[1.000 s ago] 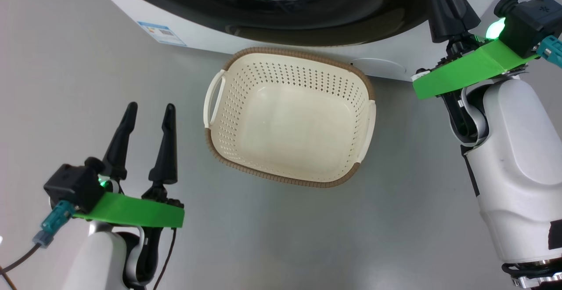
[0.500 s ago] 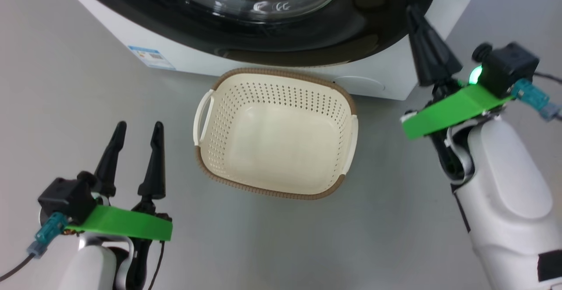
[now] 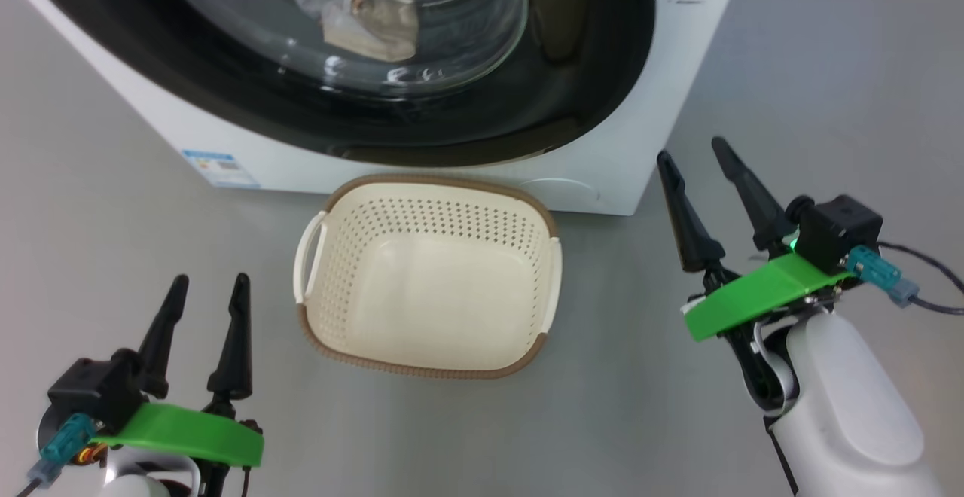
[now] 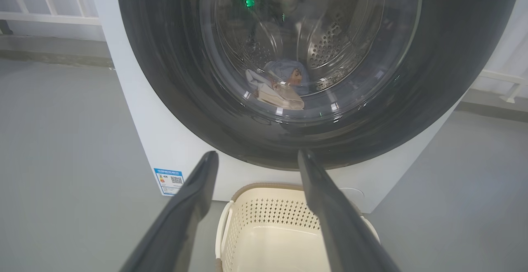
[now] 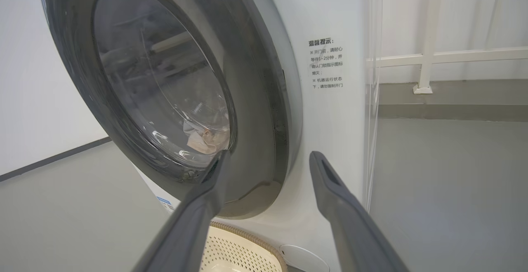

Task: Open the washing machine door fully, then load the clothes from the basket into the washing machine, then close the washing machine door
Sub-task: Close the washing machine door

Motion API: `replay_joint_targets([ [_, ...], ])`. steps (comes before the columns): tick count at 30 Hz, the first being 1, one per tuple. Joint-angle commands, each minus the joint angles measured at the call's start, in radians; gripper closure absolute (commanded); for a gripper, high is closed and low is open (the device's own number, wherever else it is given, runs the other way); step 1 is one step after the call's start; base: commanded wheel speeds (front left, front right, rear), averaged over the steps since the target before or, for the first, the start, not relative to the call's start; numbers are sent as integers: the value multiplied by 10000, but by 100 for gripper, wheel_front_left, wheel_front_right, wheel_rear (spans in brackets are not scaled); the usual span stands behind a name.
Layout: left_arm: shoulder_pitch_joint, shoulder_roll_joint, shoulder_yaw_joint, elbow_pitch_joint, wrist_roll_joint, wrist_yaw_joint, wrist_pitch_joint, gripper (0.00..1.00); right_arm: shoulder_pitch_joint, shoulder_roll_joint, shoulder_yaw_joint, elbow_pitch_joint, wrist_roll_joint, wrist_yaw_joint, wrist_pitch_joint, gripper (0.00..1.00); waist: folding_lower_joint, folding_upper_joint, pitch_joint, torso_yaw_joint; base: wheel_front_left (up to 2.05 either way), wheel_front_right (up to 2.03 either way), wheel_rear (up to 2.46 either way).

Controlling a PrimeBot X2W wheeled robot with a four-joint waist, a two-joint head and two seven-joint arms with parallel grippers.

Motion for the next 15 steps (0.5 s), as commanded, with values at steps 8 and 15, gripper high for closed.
replay_joint_targets([
  [8, 331, 536, 437, -60, -32, -14, -65, 0, 1009, 148, -97, -282, 86, -23, -48, 0, 0, 0, -770, -932, 0, 0, 0],
  [15, 578, 587, 543, -31, 34, -14, -65, 0, 1540, 116, -288, -372, 86, -23, -48, 0, 0, 0, -1027, -1281, 0, 0, 0],
])
